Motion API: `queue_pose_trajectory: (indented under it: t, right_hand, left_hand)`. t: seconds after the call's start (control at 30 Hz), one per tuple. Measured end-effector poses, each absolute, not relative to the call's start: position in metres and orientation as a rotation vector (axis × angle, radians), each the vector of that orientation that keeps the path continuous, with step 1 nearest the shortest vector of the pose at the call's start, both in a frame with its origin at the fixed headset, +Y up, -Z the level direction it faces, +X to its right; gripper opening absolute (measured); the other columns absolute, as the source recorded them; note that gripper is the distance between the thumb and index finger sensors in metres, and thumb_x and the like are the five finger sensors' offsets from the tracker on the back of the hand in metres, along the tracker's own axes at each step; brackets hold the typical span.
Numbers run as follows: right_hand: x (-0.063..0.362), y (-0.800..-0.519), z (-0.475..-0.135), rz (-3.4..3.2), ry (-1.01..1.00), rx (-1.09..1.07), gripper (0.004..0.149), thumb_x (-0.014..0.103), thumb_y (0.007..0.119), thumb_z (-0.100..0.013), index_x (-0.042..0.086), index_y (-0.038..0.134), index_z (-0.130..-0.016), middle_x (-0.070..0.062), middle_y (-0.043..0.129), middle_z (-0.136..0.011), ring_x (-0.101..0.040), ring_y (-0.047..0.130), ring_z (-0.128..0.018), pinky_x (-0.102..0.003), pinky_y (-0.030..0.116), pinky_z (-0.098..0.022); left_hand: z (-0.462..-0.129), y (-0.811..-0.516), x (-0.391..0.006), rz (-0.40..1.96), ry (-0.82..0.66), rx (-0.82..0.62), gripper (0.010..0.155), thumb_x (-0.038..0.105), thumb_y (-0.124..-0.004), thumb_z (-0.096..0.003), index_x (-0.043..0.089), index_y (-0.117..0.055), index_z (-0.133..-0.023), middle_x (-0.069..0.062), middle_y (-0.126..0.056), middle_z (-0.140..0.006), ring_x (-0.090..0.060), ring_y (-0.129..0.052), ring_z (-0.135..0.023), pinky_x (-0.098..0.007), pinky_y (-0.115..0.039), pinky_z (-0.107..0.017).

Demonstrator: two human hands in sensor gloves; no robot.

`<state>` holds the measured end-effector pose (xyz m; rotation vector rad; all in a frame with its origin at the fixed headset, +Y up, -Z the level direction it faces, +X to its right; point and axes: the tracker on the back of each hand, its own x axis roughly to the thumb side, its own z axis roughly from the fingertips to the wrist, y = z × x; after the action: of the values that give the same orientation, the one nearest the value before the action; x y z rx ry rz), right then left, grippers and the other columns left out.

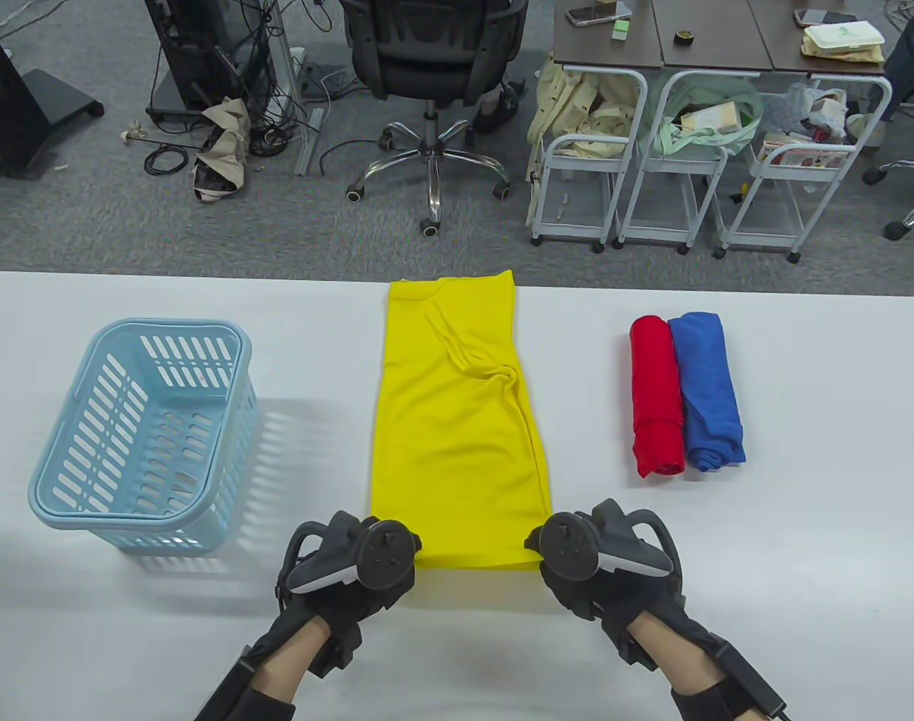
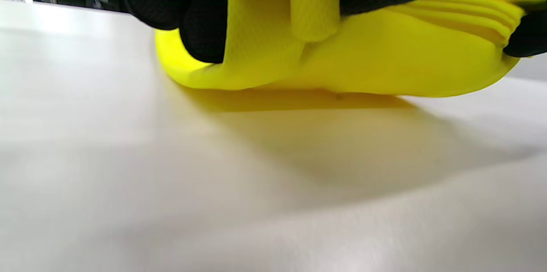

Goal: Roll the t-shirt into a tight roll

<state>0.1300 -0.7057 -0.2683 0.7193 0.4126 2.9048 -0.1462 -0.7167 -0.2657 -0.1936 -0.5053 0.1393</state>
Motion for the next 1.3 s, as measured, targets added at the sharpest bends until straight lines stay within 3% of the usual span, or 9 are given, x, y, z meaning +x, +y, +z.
queue_pose_trajectory:
  t: [0.1, 0.2, 0.33, 0.53, 0.7, 0.83, 0.93, 1.07, 1.3]
  right_hand:
    - [0.136, -0.698, -0.271, 2.641, 0.424, 0.698, 0.04, 0.034, 0.054, -0.064, 0.014, 0.048, -0.098, -0.016, 0.038, -0.115, -0.042, 0.045, -0.111, -0.059, 0.044, -0.077]
    - [0.141, -0.7, -0.273, 2.486, 0.424, 0.678, 0.041, 0.033, 0.05, -0.065, 0.012, 0.041, -0.099, -0.02, 0.032, -0.116, -0.049, 0.042, -0.111, -0.058, 0.049, -0.077]
    - [0.145, -0.706, -0.279, 2.288, 0.433, 0.639, 0.041, 0.03, 0.049, -0.066, 0.012, 0.035, -0.1, -0.019, 0.048, -0.111, -0.05, 0.06, -0.106, -0.054, 0.063, -0.073]
    - [0.146, -0.706, -0.281, 2.346, 0.384, 0.578, 0.039, 0.028, 0.05, -0.066, 0.017, 0.035, -0.101, -0.008, 0.063, -0.096, -0.023, 0.1, -0.071, -0.034, 0.09, -0.051]
    - [0.15, -0.704, -0.28, 2.245, 0.432, 0.567, 0.039, 0.029, 0.051, -0.066, 0.017, 0.038, -0.1, -0.007, 0.07, -0.087, -0.004, 0.104, -0.038, -0.021, 0.092, -0.027]
    - [0.153, -0.701, -0.279, 2.105, 0.507, 0.552, 0.038, 0.03, 0.054, -0.065, 0.015, 0.045, -0.099, -0.006, 0.078, -0.078, 0.002, 0.102, -0.025, -0.018, 0.091, -0.017]
    - [0.154, -0.703, -0.28, 2.166, 0.528, 0.523, 0.04, 0.033, 0.056, -0.065, 0.015, 0.048, -0.1, -0.004, 0.082, -0.079, 0.001, 0.101, -0.025, -0.02, 0.09, -0.017]
    - [0.154, -0.717, -0.285, 2.346, 0.542, 0.472, 0.043, 0.037, 0.061, -0.065, 0.02, 0.052, -0.104, -0.003, 0.081, -0.086, -0.008, 0.1, -0.036, -0.028, 0.087, -0.026]
    - [0.16, -0.719, -0.295, 2.63, 0.474, 0.354, 0.041, 0.037, 0.07, -0.061, 0.025, 0.067, -0.1, -0.007, 0.072, -0.098, -0.019, 0.094, -0.061, -0.039, 0.082, -0.045]
  left_hand:
    - [-0.264, -0.704, -0.16, 0.235, -0.506, -0.032, 0.044, 0.038, -0.06, -0.0526, 0.024, -0.07, -0.093, -0.01, -0.072, -0.11, -0.036, -0.077, -0.099, -0.059, -0.063, -0.075]
    - [-0.266, -0.695, -0.17, 0.373, -0.508, 0.031, 0.045, 0.039, -0.064, -0.0522, 0.024, -0.07, -0.094, -0.007, -0.084, -0.104, -0.033, -0.087, -0.096, -0.055, -0.069, -0.075]
    - [-0.271, -0.697, -0.178, 0.548, -0.504, -0.002, 0.045, 0.035, -0.064, -0.0547, 0.022, -0.064, -0.098, -0.006, -0.092, -0.095, -0.03, -0.097, -0.086, -0.05, -0.077, -0.07]
    - [-0.274, -0.701, -0.178, 0.596, -0.515, -0.059, 0.045, 0.035, -0.063, -0.0547, 0.019, -0.067, -0.096, 0.003, -0.102, -0.069, -0.016, -0.112, -0.059, -0.042, -0.091, -0.059]
    - [-0.276, -0.701, -0.18, 0.812, -0.553, -0.213, 0.044, 0.033, -0.061, -0.0543, 0.016, -0.068, -0.095, 0.005, -0.102, -0.051, -0.006, -0.113, -0.027, -0.034, -0.099, -0.043]
    - [-0.276, -0.696, -0.184, 0.938, -0.571, -0.247, 0.044, 0.035, -0.062, -0.0539, 0.016, -0.071, -0.093, 0.007, -0.103, -0.043, -0.005, -0.11, -0.014, -0.032, -0.1, -0.035]
    - [-0.276, -0.697, -0.186, 0.872, -0.521, -0.189, 0.045, 0.037, -0.063, -0.0546, 0.019, -0.069, -0.096, 0.003, -0.104, -0.053, -0.014, -0.112, -0.028, -0.039, -0.095, -0.043]
    - [-0.275, -0.706, -0.18, 0.401, -0.432, -0.102, 0.045, 0.038, -0.065, -0.0554, 0.027, -0.068, -0.099, 0.002, -0.097, -0.083, -0.018, -0.108, -0.057, -0.047, -0.084, -0.06]
    - [-0.281, -0.707, -0.176, 0.261, -0.328, -0.012, 0.044, 0.049, -0.073, -0.0518, 0.032, -0.076, -0.093, 0.003, -0.091, -0.089, -0.021, -0.099, -0.071, -0.051, -0.077, -0.066]
